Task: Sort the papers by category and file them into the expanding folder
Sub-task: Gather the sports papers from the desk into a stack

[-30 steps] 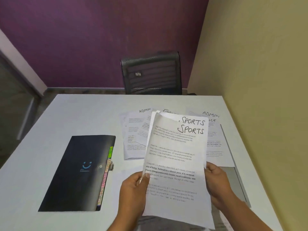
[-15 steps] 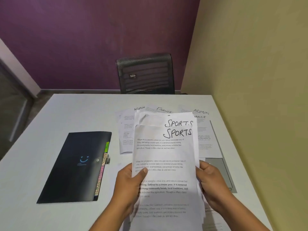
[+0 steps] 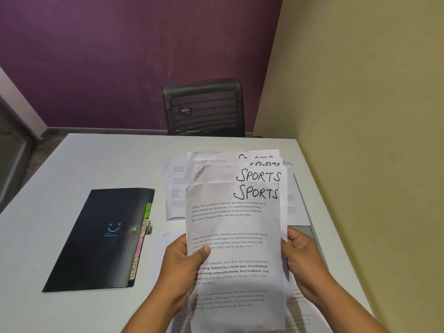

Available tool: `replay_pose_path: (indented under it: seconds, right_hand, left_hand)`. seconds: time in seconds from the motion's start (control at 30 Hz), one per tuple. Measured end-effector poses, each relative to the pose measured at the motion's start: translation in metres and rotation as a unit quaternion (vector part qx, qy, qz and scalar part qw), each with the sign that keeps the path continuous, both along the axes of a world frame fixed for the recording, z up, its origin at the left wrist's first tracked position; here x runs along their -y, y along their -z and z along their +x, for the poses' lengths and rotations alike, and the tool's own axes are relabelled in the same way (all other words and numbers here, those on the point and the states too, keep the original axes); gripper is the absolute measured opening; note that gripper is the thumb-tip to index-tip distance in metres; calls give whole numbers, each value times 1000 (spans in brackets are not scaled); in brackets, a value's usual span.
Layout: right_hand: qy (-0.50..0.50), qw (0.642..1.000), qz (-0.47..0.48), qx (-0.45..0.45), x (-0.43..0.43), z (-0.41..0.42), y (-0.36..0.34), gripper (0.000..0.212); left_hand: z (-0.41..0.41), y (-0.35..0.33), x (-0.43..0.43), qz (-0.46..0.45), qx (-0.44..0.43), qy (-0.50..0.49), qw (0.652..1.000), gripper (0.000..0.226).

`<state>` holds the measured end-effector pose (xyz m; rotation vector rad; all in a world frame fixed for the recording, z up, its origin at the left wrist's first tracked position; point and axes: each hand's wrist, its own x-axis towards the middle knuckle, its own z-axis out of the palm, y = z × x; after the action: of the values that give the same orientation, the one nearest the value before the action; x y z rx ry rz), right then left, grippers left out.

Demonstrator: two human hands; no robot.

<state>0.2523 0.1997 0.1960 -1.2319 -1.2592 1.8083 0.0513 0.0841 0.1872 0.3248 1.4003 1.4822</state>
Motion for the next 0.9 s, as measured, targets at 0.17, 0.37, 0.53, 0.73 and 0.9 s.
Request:
replay_pose_path:
  seconds: [0.17,0.37,0.53,0.73,0.9]
  right_hand:
    - [-21,999,11,-47,6,2,-9,27]
    - [-7,993,115,21,14,7,-5,66]
    - [34,988,140,54,16,6,2,32]
    - [-7,983,170,69,16,9,8,34]
    - [-33,973,197,120,13,10,13,25]
  left_hand:
    - [2,-3,2,17,-16,19,1000,23]
    - [11,-9,1,44,-67,23,996,17]
    - [15,-4,0,52,-141,41,988,20]
    - [9,11,-2,53,-233,9,971,36]
    - [9,18,-5,58,-249,19,967,31]
